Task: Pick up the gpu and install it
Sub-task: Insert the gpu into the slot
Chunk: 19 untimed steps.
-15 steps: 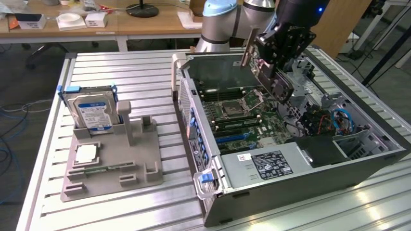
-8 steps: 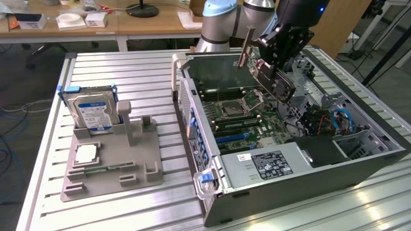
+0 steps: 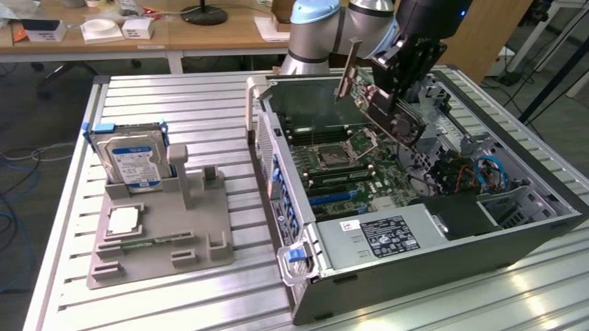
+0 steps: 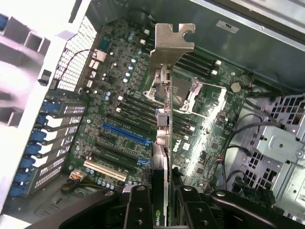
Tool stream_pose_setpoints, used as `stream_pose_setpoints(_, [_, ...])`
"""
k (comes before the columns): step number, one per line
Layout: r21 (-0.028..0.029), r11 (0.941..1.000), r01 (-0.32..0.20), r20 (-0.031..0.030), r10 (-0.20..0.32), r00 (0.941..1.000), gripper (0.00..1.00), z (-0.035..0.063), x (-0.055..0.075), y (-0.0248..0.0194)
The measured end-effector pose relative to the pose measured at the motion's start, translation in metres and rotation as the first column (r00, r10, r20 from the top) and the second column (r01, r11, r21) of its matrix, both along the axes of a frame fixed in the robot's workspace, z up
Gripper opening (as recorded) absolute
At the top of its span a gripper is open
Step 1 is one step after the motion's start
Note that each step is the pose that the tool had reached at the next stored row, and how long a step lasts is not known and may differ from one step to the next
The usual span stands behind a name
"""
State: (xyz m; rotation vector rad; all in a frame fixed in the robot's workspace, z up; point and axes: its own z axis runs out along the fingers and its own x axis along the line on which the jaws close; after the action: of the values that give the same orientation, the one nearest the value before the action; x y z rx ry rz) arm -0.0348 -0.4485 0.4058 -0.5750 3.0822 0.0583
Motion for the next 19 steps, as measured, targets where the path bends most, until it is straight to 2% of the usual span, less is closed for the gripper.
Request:
stream_pose_setpoints(5, [0.0000,0.9983,-0.059,0.0000,0.059,0.9983,0.26,-0.0001,0.0000,0.0000])
stream_pose_setpoints(10, [-0.0001,0.9934,-0.115,0.0000,0.115,0.9934,0.26,-0.0002,0.0000,0.0000])
stream_pose_setpoints(14, [0.0000,0.9870,-0.161,0.0000,0.161,0.9870,0.26,-0.0002,0.0001,0.0000])
stream_pose_setpoints(19, [0.0000,0.9759,-0.218,0.0000,0.218,0.9759,0.26,-0.0003,0.0002,0.0000])
